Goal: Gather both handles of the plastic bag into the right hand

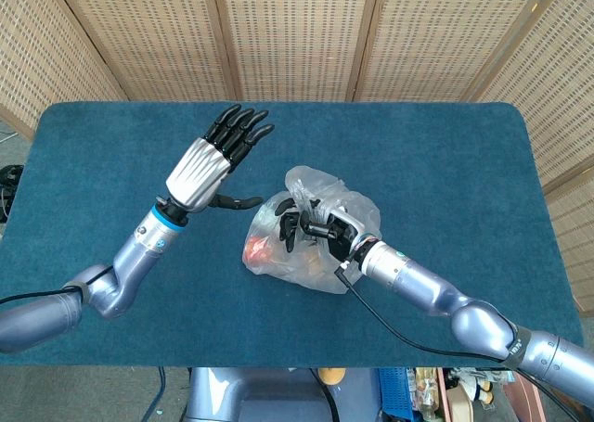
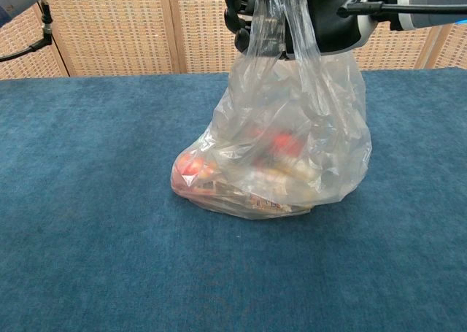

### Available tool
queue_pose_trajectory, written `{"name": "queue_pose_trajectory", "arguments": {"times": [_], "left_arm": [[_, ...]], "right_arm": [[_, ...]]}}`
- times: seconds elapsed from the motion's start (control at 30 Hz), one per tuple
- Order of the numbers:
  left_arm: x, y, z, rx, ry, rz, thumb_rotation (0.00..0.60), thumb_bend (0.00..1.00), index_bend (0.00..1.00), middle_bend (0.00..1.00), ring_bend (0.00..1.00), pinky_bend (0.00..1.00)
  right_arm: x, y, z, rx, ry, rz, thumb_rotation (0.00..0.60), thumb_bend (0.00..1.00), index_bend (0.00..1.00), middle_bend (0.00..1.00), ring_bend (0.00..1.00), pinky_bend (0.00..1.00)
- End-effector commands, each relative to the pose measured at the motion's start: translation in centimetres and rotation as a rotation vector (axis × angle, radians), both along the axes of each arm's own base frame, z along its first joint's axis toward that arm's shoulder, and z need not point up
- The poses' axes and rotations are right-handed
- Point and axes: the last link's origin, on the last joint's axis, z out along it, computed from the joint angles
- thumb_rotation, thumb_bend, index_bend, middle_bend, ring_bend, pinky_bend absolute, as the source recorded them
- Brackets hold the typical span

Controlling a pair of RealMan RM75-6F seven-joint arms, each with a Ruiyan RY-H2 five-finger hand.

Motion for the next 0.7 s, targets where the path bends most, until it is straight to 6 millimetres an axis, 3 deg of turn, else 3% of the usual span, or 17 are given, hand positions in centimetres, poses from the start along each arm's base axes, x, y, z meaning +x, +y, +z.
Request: {"name": "queue_pose_trajectory", "arguments": {"times": [0.03, 0.1, 0.17, 0.27, 0.53, 0.7], "left_arm": [[-1.6, 0.0, 1.2, 0.012, 0.008, 0.026, 0.533, 0.0, 0.0, 0.0, 0.0, 0.0], [-2.7, 0.0, 2.3, 0.036, 0.011, 0.035, 0.537, 0.0, 0.0, 0.0, 0.0, 0.0], [-3.6, 0.0, 3.2, 0.059, 0.014, 0.048, 0.543, 0.0, 0.0, 0.0, 0.0, 0.0], [-5.4, 0.1, 4.6, 0.083, 0.009, 0.093, 0.557, 0.0, 0.0, 0.0, 0.0, 0.0], [-10.2, -0.8, 8.3, 0.102, -0.034, 0.203, 0.585, 0.0, 0.0, 0.0, 0.0, 0.0], [-13.1, -2.1, 10.1, 0.111, -0.055, 0.262, 0.597, 0.0, 0.0, 0.0, 0.0, 0.0]], "right_arm": [[-0.2, 0.0, 0.2, -0.008, 0.007, -0.003, 0.6, 1.0, 0.47, 0.66, 0.54, 0.57], [-0.4, -0.1, 0.3, -0.014, 0.012, -0.004, 0.6, 0.92, 0.5, 0.67, 0.55, 0.57], [-0.4, -0.1, 0.3, -0.018, 0.017, -0.003, 0.6, 0.76, 0.53, 0.69, 0.56, 0.58], [-0.4, -0.2, 0.4, -0.026, 0.018, -0.001, 0.6, 0.43, 0.59, 0.72, 0.6, 0.62], [-0.5, -0.8, 0.8, -0.067, 0.058, 0.008, 0.6, 0.17, 0.66, 0.77, 0.68, 0.83], [-1.0, -1.4, 1.0, -0.084, 0.119, 0.009, 0.6, 0.0, 0.71, 0.8, 0.72, 0.9]]}}
